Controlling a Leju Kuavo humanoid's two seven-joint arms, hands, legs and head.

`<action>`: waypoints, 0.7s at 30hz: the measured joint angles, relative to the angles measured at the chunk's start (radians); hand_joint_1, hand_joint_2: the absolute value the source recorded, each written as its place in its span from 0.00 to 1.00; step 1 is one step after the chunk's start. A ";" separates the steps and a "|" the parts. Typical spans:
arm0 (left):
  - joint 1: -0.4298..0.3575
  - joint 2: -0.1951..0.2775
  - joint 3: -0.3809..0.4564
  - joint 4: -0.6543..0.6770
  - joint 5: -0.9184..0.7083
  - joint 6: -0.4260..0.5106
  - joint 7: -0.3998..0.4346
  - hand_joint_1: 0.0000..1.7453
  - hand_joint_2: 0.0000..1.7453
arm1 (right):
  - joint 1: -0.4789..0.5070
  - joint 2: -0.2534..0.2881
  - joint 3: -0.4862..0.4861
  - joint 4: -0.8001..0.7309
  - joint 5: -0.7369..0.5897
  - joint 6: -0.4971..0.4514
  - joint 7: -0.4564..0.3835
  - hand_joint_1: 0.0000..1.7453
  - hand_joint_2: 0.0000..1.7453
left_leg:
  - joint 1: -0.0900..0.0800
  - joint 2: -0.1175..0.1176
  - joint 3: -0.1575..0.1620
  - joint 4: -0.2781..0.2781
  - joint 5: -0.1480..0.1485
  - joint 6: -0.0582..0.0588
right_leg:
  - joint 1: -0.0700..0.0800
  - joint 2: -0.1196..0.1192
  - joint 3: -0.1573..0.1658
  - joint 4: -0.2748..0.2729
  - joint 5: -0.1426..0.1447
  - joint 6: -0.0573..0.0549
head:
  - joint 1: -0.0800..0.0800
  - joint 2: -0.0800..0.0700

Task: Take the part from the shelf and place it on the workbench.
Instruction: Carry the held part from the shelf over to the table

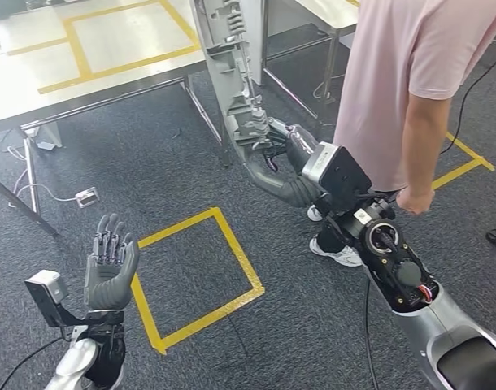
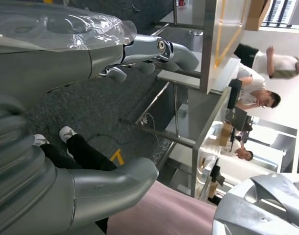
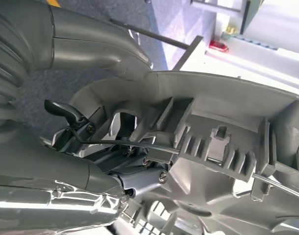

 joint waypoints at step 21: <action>-0.056 -0.022 -0.009 0.021 0.013 -0.038 -0.036 0.00 1.00 | 0.010 -0.003 0.013 0.005 -0.001 -0.009 0.028 1.00 1.00 | -0.005 -0.005 0.023 -0.065 0.020 0.011 | 0.004 0.005 -0.002 -0.010 0.003 0.015 | 0.008 0.000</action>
